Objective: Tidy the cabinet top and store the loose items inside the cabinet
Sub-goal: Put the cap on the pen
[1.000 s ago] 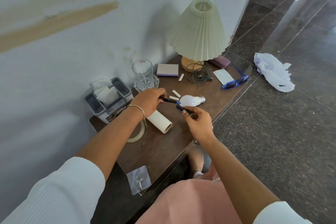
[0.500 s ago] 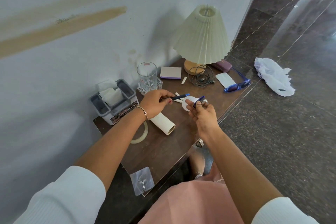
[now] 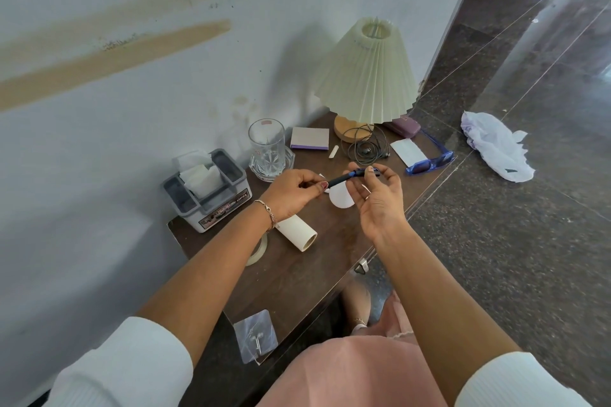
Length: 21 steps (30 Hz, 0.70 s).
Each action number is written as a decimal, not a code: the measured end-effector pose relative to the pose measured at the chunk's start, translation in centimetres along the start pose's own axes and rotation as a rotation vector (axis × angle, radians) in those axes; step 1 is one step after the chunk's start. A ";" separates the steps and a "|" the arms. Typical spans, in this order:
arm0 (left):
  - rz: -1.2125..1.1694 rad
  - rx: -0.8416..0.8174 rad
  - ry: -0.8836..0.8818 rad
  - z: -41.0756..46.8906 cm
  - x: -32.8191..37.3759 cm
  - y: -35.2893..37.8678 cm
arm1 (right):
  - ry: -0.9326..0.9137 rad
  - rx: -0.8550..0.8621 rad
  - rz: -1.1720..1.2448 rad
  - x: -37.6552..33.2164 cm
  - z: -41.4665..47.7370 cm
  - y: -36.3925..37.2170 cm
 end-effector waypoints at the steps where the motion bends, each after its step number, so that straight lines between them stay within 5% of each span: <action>1: 0.015 0.008 0.005 0.0 0.1 0.0 | -0.012 0.000 -0.015 -0.1 0.0 0.1; 10: 0.130 0.106 0.053 0.1 1.7 0.1 | -0.142 -0.031 -0.266 -0.1 -0.3 1.0; 21: 0.075 0.196 0.024 0.2 1.3 -0.6 | -0.090 0.060 -0.143 1.1 -1.0 2.5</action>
Point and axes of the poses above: each hand's wrist, its own z-axis towards the middle knuckle, its own y-axis out of the palm, x = y × z, the point moved 3 cm from there along z, towards the middle knuckle, and after that the axes turned 2 degrees about z, right-handed, at the moved point
